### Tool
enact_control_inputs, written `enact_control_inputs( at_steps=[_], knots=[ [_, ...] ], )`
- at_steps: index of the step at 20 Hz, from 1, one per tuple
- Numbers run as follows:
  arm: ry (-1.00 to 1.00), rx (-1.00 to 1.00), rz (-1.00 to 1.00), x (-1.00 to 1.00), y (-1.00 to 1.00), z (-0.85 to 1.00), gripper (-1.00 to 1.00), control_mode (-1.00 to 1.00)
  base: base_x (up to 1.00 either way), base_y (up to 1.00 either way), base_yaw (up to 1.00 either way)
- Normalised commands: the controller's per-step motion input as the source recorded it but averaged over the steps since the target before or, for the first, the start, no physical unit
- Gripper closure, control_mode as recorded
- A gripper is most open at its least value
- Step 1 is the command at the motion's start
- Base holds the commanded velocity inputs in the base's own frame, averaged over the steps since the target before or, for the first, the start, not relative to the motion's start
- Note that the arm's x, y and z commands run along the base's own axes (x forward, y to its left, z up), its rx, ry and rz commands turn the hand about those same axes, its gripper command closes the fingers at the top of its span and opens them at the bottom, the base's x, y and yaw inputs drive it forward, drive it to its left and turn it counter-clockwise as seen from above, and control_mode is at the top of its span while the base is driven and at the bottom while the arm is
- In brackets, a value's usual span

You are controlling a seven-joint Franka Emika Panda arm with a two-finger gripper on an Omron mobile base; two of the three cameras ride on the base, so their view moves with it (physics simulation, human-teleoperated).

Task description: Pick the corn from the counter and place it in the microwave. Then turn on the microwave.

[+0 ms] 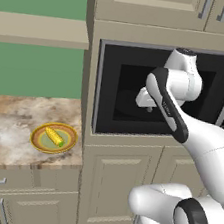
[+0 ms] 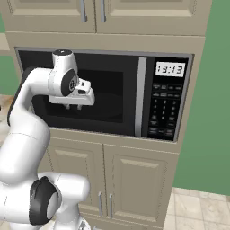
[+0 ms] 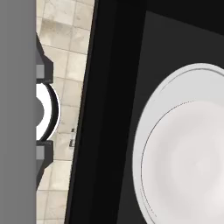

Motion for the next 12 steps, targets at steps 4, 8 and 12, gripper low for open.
enact_control_inputs(
  at_steps=[4, 8, 12],
  knots=[
    [-0.01, 0.00, 0.00, -0.02, 0.00, 0.01, -1.00, -1.00, 0.00, 0.00, 0.00],
    [-0.04, 0.00, 0.00, -0.09, -0.04, 0.07, -1.00, -1.00, 0.00, 0.00, 0.00],
    [-0.04, 0.00, 0.00, -0.06, -0.11, 0.10, -1.00, -1.00, 0.00, 0.00, 0.00]
  ],
)
